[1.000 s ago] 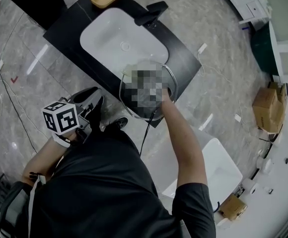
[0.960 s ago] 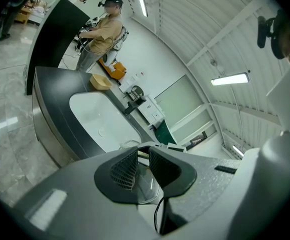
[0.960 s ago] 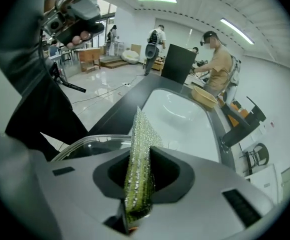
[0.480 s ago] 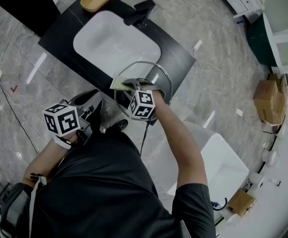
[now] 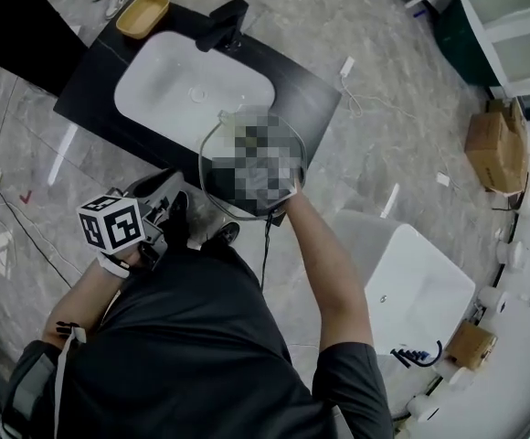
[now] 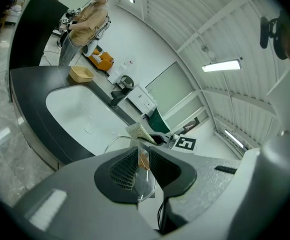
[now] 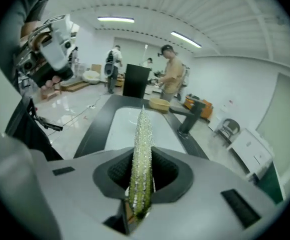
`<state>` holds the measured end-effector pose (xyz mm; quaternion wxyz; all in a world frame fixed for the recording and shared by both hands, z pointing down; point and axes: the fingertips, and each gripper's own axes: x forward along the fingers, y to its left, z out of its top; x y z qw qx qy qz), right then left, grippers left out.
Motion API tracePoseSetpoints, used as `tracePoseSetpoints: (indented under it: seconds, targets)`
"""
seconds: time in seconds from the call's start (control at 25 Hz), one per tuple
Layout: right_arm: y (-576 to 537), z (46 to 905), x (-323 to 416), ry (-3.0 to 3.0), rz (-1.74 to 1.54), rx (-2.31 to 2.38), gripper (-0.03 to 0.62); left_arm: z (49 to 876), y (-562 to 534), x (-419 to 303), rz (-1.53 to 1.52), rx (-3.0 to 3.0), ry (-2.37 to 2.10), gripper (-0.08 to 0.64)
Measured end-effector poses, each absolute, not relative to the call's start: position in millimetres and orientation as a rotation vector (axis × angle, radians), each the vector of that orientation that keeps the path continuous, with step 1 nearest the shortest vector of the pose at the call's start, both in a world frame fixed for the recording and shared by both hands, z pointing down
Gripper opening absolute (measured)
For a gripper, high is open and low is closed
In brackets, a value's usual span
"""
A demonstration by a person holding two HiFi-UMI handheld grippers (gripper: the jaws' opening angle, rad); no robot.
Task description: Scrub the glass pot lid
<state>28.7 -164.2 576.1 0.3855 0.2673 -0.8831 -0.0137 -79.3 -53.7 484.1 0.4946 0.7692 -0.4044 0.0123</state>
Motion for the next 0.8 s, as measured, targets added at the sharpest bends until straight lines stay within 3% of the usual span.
tracePoseSetpoints:
  seconds: [0.2,0.52,0.8]
  targets:
    - [-186,580,103,-2.062,0.084,0.929,0.064,476,-61,-53,0.057,1.917,-0.897,0.071]
    - [-157,615,16,-2.063,-0.157,0.481,0.064,482,-59,-64,0.056,1.891,-0.905,0.071]
    - [-97,641,-15,-2.087,-0.287,0.093,0.064,491,-47,-91,0.033,1.831,-0.979,0.071]
